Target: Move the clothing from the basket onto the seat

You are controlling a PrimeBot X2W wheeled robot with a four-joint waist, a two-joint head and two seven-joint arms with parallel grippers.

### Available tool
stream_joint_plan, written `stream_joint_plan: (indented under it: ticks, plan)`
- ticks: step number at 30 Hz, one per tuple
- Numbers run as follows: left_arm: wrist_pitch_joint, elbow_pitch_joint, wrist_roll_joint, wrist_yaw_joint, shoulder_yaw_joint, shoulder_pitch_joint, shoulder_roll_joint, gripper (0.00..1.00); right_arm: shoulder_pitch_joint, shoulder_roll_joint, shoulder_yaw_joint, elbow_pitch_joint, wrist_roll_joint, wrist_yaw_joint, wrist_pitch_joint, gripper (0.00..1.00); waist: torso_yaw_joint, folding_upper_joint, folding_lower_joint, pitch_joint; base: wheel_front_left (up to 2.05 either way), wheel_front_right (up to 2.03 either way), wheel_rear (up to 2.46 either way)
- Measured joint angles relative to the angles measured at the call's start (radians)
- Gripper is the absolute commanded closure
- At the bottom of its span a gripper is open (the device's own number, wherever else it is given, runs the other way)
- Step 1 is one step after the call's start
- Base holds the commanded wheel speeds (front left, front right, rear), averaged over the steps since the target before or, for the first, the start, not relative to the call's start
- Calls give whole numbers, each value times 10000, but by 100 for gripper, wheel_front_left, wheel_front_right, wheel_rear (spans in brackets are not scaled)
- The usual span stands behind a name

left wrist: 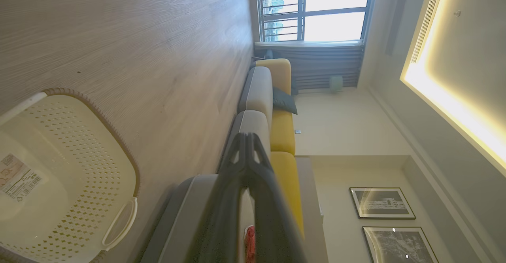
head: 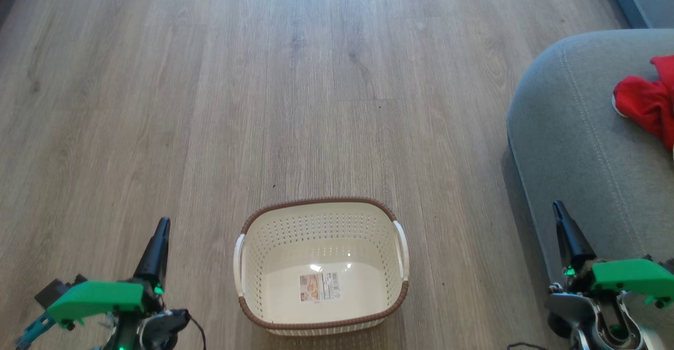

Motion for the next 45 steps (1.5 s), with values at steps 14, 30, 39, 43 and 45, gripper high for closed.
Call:
stream_joint_plan:
  ticks: [14,30,39,43,45]
  plan:
    - [98,-102,-543,-84,94,-123,-44,100,-9,31,-75,-71,593,0,171,100,-3,0,0,1,0,0,0]
    - [98,-102,-543,-84,104,-123,-46,100,-10,33,-77,-71,593,0,171,100,-3,0,0,1,0,0,0]
    - [98,-102,-543,-84,105,-123,-48,100,-10,33,-77,-71,593,0,171,100,-3,0,0,1,0,0,0]
    - [98,-102,-543,-84,105,-123,-48,100,-11,33,-77,-71,593,0,171,100,-3,0,0,1,0,0,0]
    - [98,-102,-543,-84,105,-123,-48,100,-11,33,-77,-71,593,0,171,100,-3,0,0,1,0,0,0]
